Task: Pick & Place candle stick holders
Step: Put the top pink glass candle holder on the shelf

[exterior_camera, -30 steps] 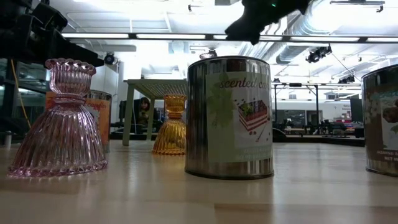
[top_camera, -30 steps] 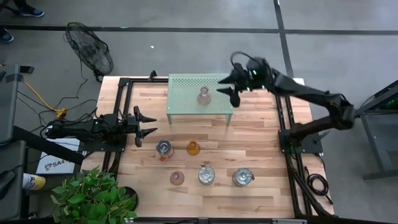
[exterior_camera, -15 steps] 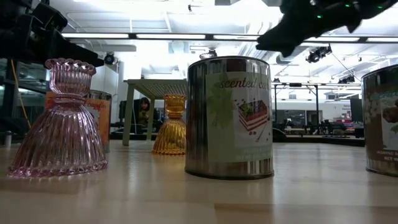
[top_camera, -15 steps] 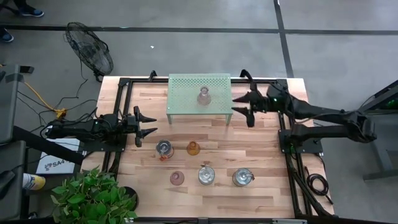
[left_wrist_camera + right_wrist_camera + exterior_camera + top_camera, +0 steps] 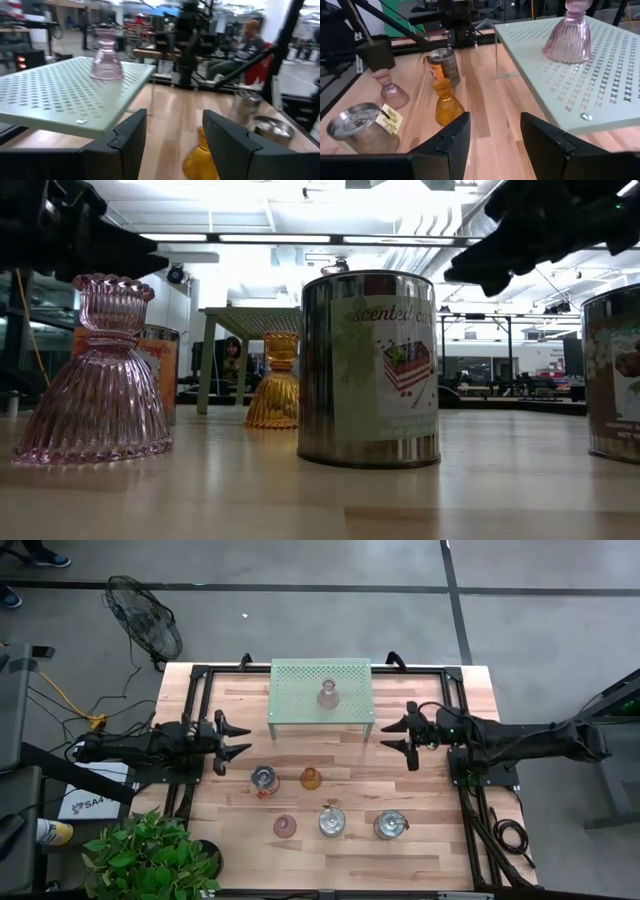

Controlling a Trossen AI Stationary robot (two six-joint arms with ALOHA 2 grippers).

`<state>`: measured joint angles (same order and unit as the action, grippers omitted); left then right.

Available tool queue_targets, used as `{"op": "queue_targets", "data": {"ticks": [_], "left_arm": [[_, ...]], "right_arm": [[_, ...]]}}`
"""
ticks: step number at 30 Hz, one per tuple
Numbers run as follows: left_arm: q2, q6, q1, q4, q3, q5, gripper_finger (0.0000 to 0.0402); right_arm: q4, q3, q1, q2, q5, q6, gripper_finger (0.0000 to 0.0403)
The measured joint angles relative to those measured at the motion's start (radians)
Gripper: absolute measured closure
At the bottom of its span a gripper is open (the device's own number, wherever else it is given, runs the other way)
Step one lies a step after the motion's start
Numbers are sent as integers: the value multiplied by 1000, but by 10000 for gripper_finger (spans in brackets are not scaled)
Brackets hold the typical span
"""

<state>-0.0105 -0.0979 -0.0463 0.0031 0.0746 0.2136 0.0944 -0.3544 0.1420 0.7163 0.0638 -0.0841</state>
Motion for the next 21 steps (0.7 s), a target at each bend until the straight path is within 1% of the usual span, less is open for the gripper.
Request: {"op": "queue_targets", "data": {"ticks": [3, 5, 7, 11, 15, 17, 21], "left_arm": [[-12, -45, 0, 31, 0, 83, 213], [-44, -8, 0, 80, 2, 128, 213], [-93, 39, 0, 139, 2, 142, 213], [-235, 93, 1, 288, 3, 157, 213], [-413, 101, 6, 427, 14, 192, 213], [-506, 99, 35, 452, 46, 179, 213], [-702, 95, 138, 484, 156, 68, 213]], "right_arm": [[10, 0, -56, 1, -77, -6, 235], [20, 0, -86, 3, -122, -6, 235], [35, 0, -111, 3, -160, -6, 235], [45, -1, -146, 3, -222, -12, 235], [41, -1, -164, 3, -266, -13, 235], [37, -1, -165, 3, -274, -10, 235], [59, 13, -165, 4, -265, 22, 235]]}}
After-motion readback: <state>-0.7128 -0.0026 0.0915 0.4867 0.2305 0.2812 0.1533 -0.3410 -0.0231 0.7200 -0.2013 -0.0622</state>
